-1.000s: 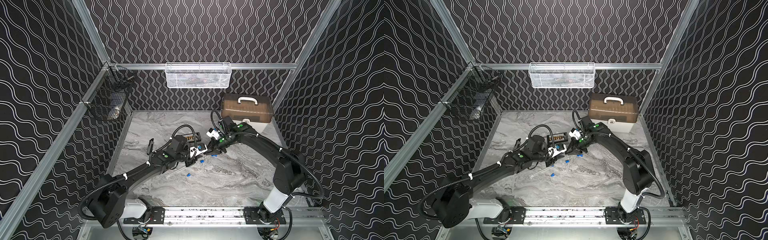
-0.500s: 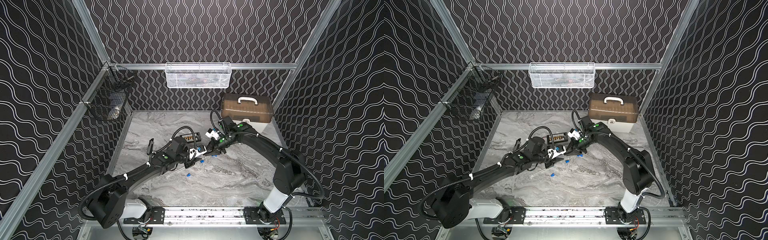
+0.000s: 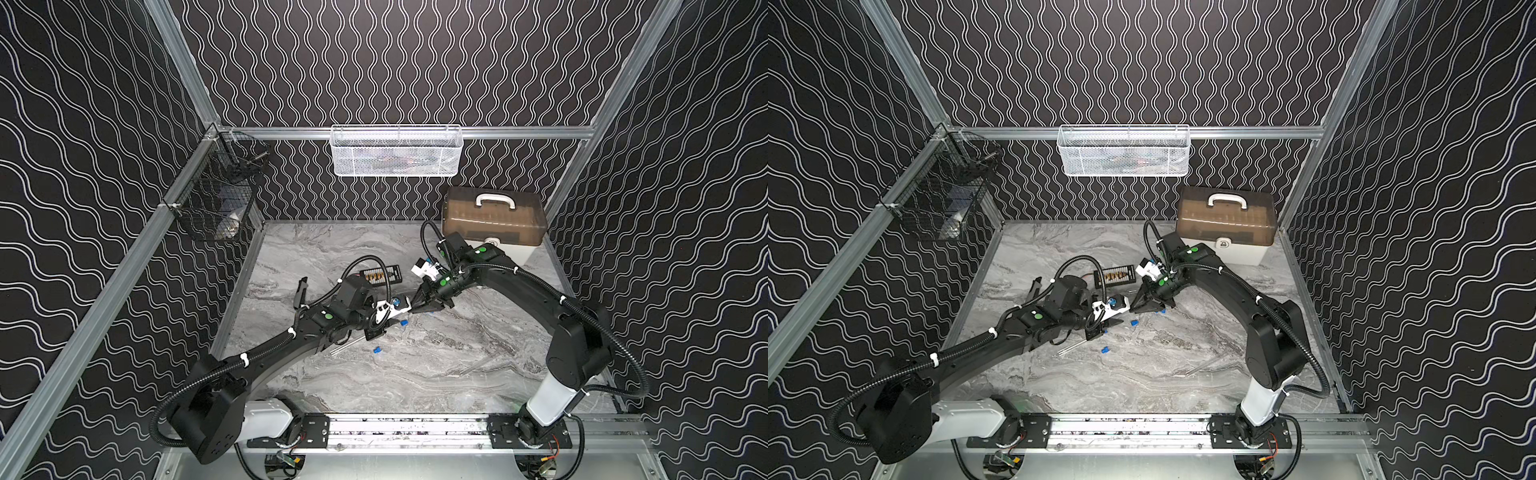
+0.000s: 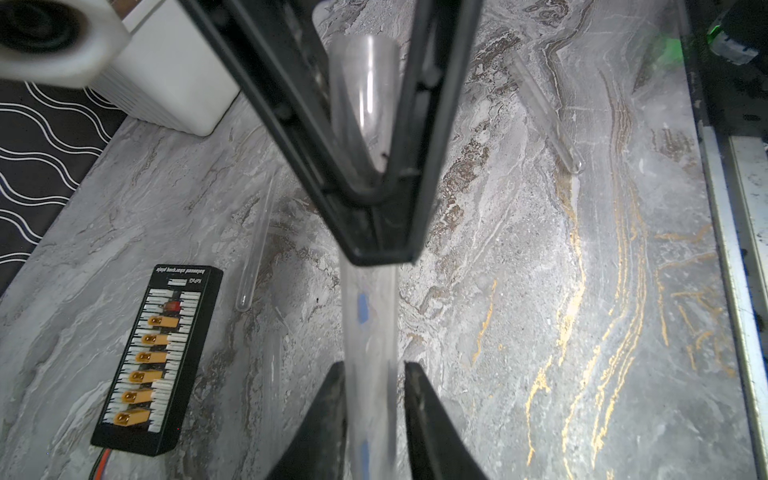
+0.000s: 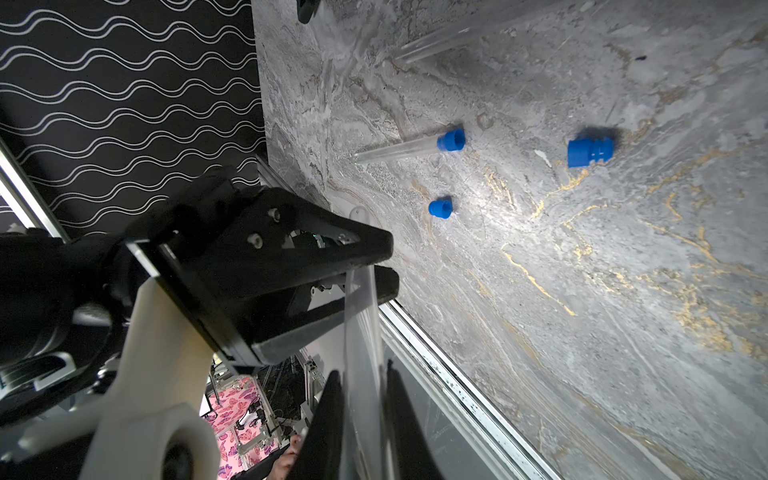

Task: Insert stoppers into test tubes
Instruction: Pick up the test tube at the center of the board.

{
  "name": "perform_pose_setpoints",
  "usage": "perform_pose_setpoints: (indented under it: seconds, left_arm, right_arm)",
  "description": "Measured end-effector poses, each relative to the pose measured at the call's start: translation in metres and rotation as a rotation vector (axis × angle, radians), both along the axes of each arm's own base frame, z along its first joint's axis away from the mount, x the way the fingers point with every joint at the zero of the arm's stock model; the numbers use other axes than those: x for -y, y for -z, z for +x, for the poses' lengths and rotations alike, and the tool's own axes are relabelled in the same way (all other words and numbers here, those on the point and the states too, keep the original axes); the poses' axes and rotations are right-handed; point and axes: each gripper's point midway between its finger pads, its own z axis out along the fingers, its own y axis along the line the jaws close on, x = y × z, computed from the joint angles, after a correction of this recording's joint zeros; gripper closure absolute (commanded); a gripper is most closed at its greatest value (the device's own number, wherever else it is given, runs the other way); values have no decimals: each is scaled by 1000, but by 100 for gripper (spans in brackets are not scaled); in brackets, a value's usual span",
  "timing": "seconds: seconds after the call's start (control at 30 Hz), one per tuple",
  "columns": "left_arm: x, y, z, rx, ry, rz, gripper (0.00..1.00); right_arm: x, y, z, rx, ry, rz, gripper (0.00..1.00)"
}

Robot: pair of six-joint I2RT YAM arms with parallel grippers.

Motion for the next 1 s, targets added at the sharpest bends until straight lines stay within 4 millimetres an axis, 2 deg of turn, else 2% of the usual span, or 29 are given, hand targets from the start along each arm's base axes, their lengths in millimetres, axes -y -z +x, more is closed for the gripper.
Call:
perform_pose_setpoints:
  seconds: [0.37,0.43,0.63,0.73,0.83,1.0]
  left_arm:
    - [0,2,1,-2,0,7,87]
    - [0,2,1,-1,-1,7,90]
    - [-1,2,0,-5,0,9,97]
    - [-1,1,1,-3,-8,8,100]
    - [-5,1,2,3,-30,13,100]
    - [-19,3,11,-24,-155,3,100]
  right_arm:
    - [0,0,-1,-4,-1,2,92]
    - [0,0,-1,-4,-1,2,87]
    - [0,-1,0,-3,3,3,63]
    - [3,-10,2,19,16,18,56]
    - [15,-22,13,55,61,32,54]
    - [53,-32,37,178,177,-19,53]
